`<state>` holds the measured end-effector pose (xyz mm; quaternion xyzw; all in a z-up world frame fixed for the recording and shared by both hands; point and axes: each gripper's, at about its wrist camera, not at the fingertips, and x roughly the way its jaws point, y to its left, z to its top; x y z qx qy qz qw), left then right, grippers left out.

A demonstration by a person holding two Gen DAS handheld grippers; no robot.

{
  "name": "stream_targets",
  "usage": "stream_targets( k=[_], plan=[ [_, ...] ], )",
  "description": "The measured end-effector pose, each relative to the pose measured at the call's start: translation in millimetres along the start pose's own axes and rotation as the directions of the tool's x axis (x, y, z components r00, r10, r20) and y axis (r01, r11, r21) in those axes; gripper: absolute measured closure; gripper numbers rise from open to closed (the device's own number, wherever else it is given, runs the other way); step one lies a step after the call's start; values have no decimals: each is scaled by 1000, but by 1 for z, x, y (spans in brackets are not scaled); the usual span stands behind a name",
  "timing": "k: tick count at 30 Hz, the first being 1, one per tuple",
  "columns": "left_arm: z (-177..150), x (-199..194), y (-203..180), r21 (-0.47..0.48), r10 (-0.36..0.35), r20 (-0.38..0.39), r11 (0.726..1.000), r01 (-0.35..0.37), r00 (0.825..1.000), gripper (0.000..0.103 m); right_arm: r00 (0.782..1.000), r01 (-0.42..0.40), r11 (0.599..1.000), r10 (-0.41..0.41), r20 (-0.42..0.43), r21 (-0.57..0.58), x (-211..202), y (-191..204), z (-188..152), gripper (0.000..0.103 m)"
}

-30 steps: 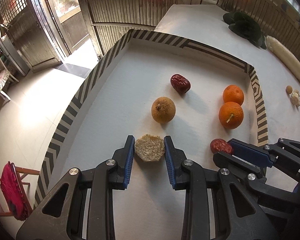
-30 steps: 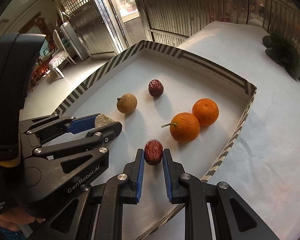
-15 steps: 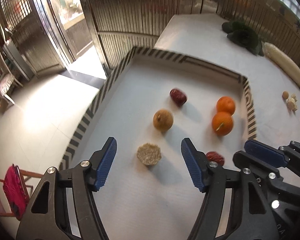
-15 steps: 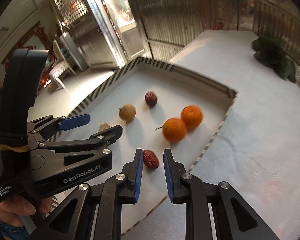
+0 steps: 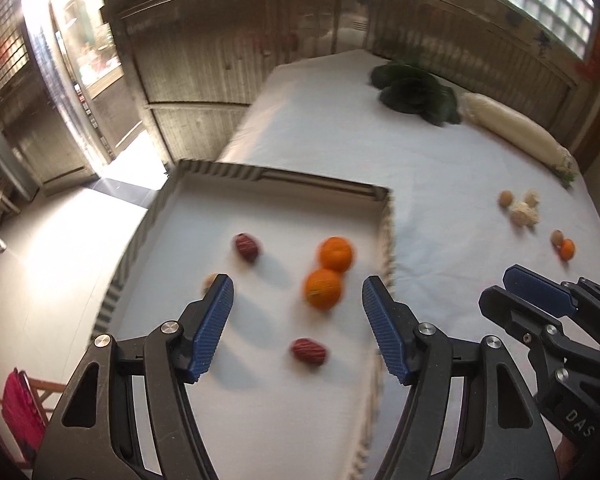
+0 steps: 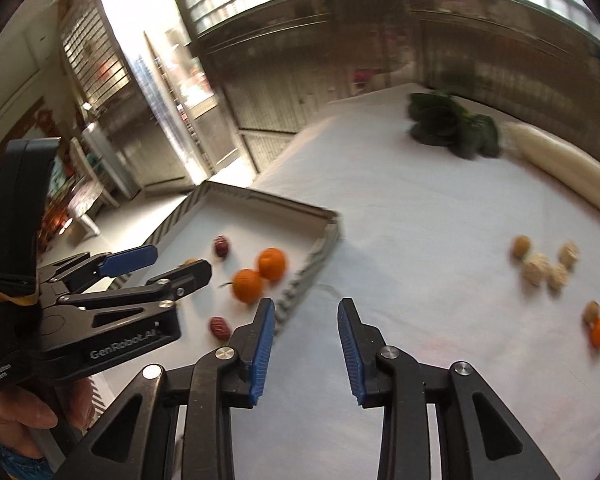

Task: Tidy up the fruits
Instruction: 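Move both open grippers back toward the remaining foods on the table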

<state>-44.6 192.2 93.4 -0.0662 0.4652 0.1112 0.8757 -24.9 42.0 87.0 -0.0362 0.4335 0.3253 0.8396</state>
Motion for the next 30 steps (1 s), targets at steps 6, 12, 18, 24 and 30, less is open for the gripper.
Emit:
stream_targets(
  k=[6, 12, 18, 24, 30],
  plan=[
    [5, 3, -38, 57, -59, -9, 997, 60, 998, 36, 998, 70, 995, -70, 1, 65, -12, -37, -11, 71],
    [7, 11, -74, 116, -110, -33, 987, 113, 993, 36, 992, 126, 978, -124, -17, 167, -23, -85, -30, 71],
    [15, 24, -116, 183, -160, -62, 968, 169, 985, 36, 985, 171, 954, -169, -28, 247, -31, -125, -43, 71],
    [25, 37, -148, 229, -185, -85, 953, 200, 979, 36, 982, 184, 942, -186, -19, 280, -32, -153, -42, 70],
    [35, 49, -155, 232, -184, -97, 951, 202, 978, 36, 984, 172, 954, -180, 12, 247, -21, -174, -12, 70]
  ],
)
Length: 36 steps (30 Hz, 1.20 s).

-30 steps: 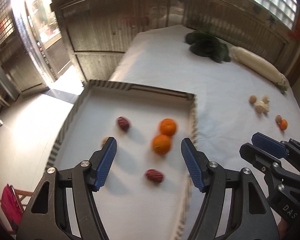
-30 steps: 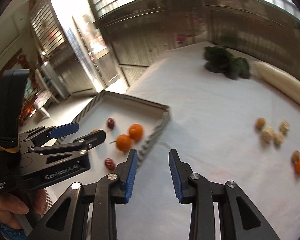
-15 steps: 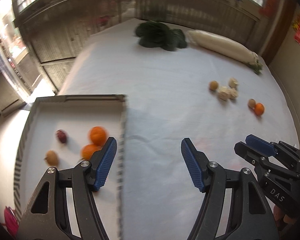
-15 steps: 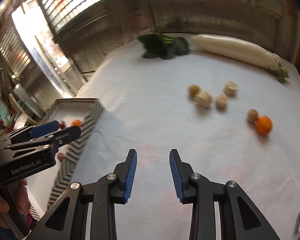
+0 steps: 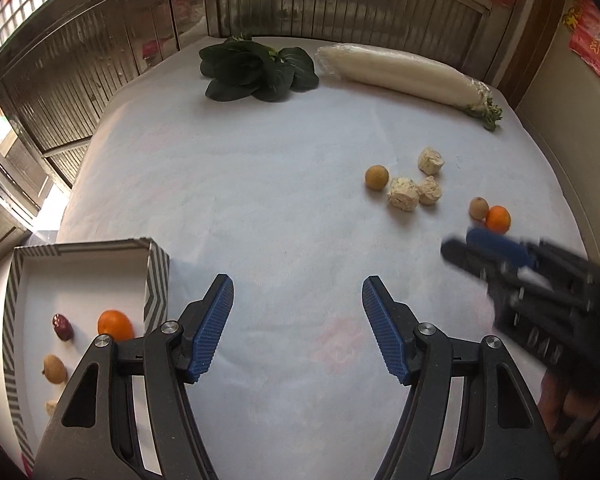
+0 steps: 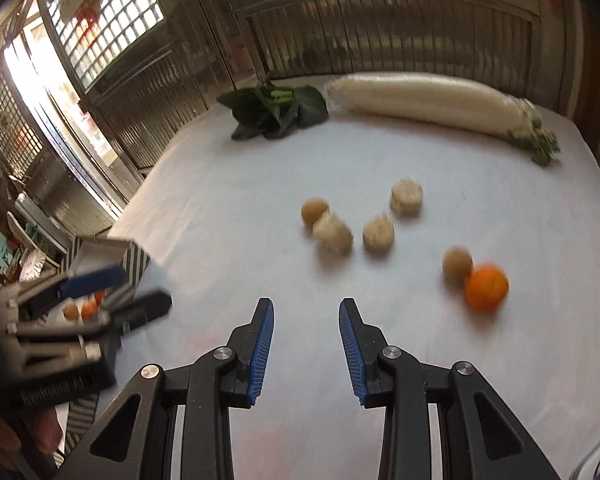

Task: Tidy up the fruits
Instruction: 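Move both open grippers back toward the remaining foods on the table, then grasp a brown round fruit with the left gripper while the right gripper grasps a beige slice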

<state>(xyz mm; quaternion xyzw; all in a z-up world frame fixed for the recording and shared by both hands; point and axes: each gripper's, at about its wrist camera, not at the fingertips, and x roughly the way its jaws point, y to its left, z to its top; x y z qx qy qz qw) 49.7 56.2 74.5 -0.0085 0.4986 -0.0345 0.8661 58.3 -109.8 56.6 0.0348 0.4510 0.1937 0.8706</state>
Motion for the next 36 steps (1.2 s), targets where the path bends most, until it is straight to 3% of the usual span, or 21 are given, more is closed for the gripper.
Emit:
stream_targets(
  k=[5, 11, 14, 18, 23, 28, 31, 36],
  plan=[
    [10, 10, 10, -17, 10, -9, 1000, -10, 1000, 36, 999, -22, 1000, 22, 29, -12, 16, -8, 39, 70],
    [25, 23, 21, -33, 25, -11, 999, -25, 1000, 36, 1000, -19, 997, 18, -12, -75, 53, -9, 61, 71],
    [31, 30, 27, -42, 26, -14, 999, -26, 1000, 36, 1000, -20, 994, 17, -25, -108, 59, -4, 55, 70],
    [35, 37, 32, -54, 26, -20, 998, -27, 999, 36, 993, -106, 990, 101, -56, -88, 49, 0, 41, 70],
    [38, 43, 34, -61, 25, -29, 998, -27, 999, 36, 999, -50, 998, 50, -16, -33, 38, -11, 25, 71],
    [45, 47, 28, -52, 15, -26, 999, -17, 1000, 36, 998, -36, 997, 32, -62, -71, 58, -7, 25, 70],
    [50, 50, 21, -38, 5, -26, 999, -6, 1000, 36, 999, 16, 997, -18, -26, -72, 68, -6, 29, 70],
    [59, 55, 8, -10, -6, -20, 1000, 5, 1000, 36, 999, 2, 998, -5, -43, -69, 76, -11, 29, 70]
  ],
)
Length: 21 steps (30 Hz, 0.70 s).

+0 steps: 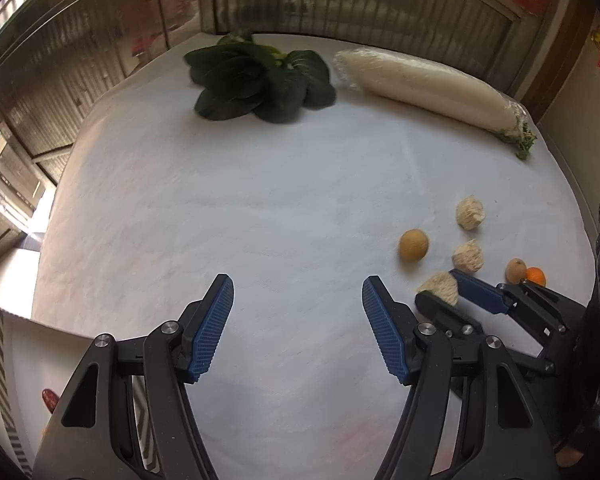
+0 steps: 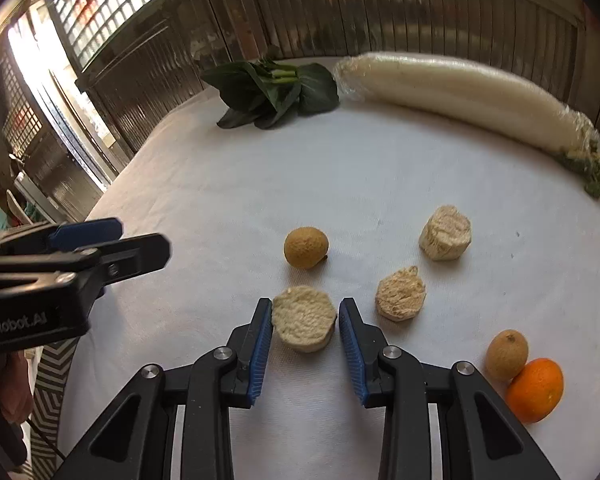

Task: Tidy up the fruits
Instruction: 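Grasp a brown round fruit with the left gripper while the right gripper grasps a beige slice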

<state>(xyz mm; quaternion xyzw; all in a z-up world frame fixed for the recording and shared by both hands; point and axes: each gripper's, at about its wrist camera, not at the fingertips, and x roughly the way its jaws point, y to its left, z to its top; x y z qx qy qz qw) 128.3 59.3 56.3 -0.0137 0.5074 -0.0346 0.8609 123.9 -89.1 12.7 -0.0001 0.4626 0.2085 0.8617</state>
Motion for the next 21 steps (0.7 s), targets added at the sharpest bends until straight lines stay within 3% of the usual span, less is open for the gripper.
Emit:
stream_targets(
  k=[7, 13, 19, 21],
  plan=[
    [13, 13, -21, 47, -38, -8, 998, 38, 999, 36, 1000, 1, 1000, -1, -2, 8, -9, -6, -6, 73],
    [23, 37, -54, 148, -99, -51, 983, 106, 994, 36, 999, 8, 995, -13, 51, 97, -38, -29, -22, 73],
    [25, 57, -65, 157, -122, -66, 979, 131, 990, 37, 999, 0, 991, -6, 42, 137, -41, -39, -29, 73],
    [26, 58, -67, 166, -115, -52, 979, 123, 992, 59, 999, -4, 990, -2, 48, 142, -41, -40, -29, 73]
  ],
)
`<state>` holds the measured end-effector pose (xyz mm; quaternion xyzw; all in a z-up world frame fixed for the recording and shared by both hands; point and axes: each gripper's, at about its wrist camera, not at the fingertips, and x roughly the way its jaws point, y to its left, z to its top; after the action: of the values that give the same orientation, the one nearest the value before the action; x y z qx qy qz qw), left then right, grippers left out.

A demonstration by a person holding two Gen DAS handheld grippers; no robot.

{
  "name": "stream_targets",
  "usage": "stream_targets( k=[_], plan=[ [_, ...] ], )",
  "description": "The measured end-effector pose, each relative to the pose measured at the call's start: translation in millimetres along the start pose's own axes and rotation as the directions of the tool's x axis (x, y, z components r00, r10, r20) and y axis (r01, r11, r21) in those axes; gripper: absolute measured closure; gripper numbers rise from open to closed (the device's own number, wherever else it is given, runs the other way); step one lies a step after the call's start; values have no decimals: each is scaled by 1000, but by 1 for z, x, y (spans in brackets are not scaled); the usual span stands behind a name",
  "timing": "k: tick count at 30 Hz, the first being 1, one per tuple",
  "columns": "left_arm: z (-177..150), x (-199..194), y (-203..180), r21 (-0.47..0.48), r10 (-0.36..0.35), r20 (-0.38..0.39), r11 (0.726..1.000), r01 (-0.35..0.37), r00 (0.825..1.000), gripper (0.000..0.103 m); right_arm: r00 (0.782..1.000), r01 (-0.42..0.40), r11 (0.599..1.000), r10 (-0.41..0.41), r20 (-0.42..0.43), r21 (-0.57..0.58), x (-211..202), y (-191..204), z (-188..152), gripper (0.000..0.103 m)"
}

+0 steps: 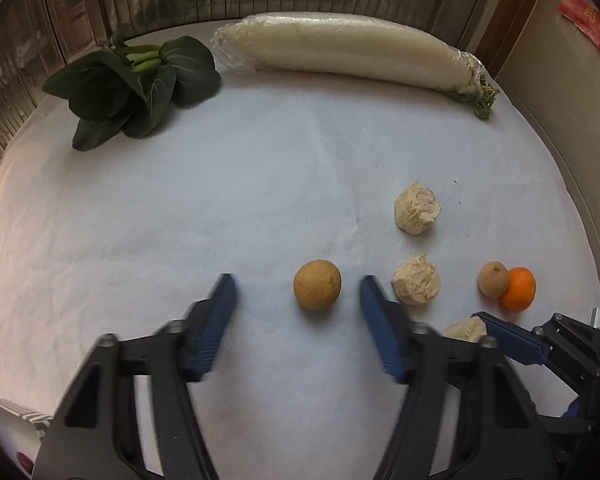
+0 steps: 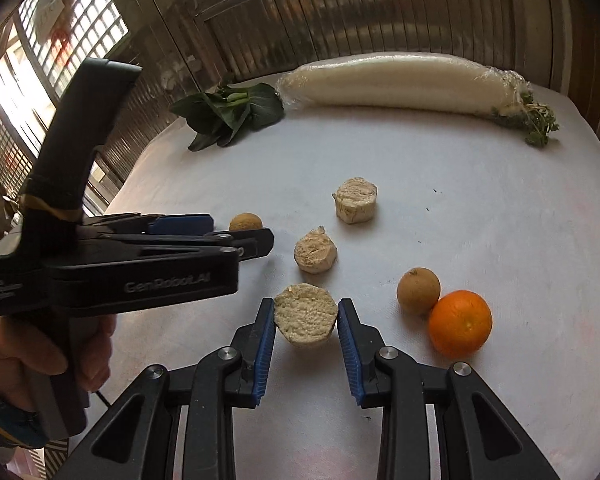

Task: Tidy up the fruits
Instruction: 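Grasp a brown round fruit with the left gripper while the right gripper grasps a beige slice, then carry the brown fruit and beige slice over the tray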

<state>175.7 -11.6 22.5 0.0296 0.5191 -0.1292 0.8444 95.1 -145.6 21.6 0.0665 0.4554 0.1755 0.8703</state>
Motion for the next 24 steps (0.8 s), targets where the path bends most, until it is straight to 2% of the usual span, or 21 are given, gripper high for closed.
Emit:
stream_targets(
  k=[1, 2, 3, 6, 12, 24],
  plan=[
    [0, 0, 0, 3, 6, 5, 1000, -6, 1000, 64, 1000, -4, 1000, 4, 2, 2, 1, 0, 1, 73],
    [1, 0, 1, 1, 3, 6, 1000, -3, 1000, 75, 1000, -6, 1000, 6, 3, 3, 1, -1, 2, 73],
    [1, -1, 3, -4, -4, 5, 1000, 4, 1000, 81, 1000, -7, 1000, 7, 5, 4, 0, -1, 2, 73],
    [-1, -4, 7, -13, -8, 4, 1000, 8, 1000, 81, 1000, -10, 1000, 10, 3, 3, 1, -2, 3, 73],
    [-17, -23, 12, -4, 47, 21, 999, -47, 999, 81, 1000, -18, 1000, 18, 2, -7, -2, 6, -1, 73],
    [-63, -78, 21, -59, 111, 52, 992, -108, 992, 81, 1000, 3, 1000, -3, -20, 3, -21, 36, -26, 73]
  ],
)
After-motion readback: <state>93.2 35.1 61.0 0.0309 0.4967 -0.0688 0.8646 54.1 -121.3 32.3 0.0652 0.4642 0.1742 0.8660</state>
